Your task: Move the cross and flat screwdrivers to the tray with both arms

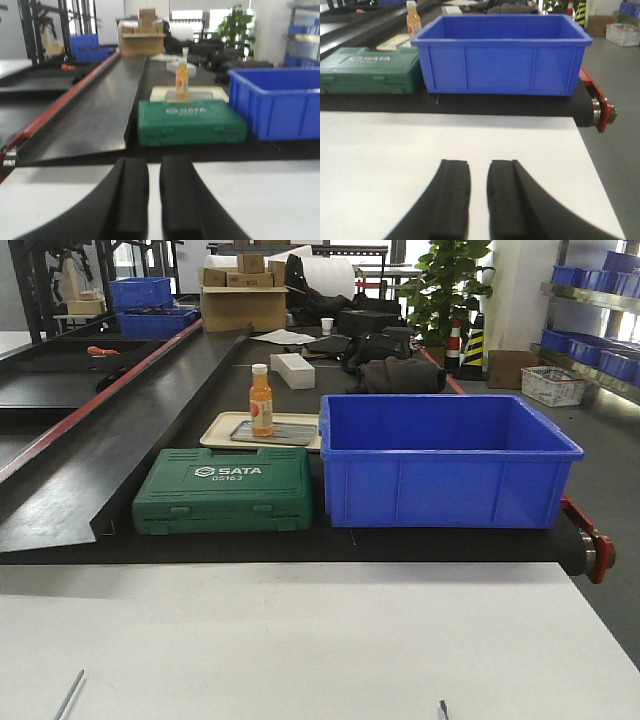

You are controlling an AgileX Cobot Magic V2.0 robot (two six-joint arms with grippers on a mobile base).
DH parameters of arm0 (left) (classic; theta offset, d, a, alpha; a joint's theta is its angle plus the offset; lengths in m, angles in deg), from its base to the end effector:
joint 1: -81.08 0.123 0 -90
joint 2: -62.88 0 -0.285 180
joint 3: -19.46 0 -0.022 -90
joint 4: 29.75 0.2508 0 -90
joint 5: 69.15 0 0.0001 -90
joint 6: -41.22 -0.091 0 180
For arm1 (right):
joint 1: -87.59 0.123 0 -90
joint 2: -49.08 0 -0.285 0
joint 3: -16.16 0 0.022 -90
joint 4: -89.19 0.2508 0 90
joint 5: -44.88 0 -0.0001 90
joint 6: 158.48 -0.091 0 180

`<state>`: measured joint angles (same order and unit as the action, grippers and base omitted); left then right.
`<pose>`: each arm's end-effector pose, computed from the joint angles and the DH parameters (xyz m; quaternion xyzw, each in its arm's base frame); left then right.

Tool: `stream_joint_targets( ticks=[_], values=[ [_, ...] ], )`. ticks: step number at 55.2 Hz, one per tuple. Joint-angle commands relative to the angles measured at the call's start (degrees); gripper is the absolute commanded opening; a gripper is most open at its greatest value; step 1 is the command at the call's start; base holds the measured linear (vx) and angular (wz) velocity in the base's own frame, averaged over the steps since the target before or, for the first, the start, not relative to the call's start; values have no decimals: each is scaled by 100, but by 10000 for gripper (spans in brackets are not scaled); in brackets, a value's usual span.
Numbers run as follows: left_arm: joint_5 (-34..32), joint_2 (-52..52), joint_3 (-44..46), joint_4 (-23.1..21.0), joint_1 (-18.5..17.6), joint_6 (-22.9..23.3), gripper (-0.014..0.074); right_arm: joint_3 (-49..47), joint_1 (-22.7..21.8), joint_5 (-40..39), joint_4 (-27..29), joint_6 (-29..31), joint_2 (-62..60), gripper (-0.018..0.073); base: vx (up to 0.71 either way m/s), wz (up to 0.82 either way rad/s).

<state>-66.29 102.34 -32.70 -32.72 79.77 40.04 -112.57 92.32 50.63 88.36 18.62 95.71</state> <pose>0.1220 -0.0030 0.3118 -0.0022 0.7342 -0.0193 0.6787 0.1437 0.0118 0.2959 -0.0178 0.7859 0.0361 0.6170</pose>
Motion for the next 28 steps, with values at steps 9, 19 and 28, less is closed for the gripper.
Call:
stream_joint_targets(
  ticks=[9, 19, 28],
  values=[
    [181, 693, 188, -40, 13, 148, 457, -207, -30, -468, 83, -19, 845, 428, 0, 0],
    [1116, 1447, 697, -34, 126, 324, 459, -207, -30, -279, 188, -19, 1175, 424, 0, 0],
    [2394, 2881, 1847, -22, 412, 381, 459, -207, -30, 256, 188, -19, 1190, 424, 0, 0]
  ],
)
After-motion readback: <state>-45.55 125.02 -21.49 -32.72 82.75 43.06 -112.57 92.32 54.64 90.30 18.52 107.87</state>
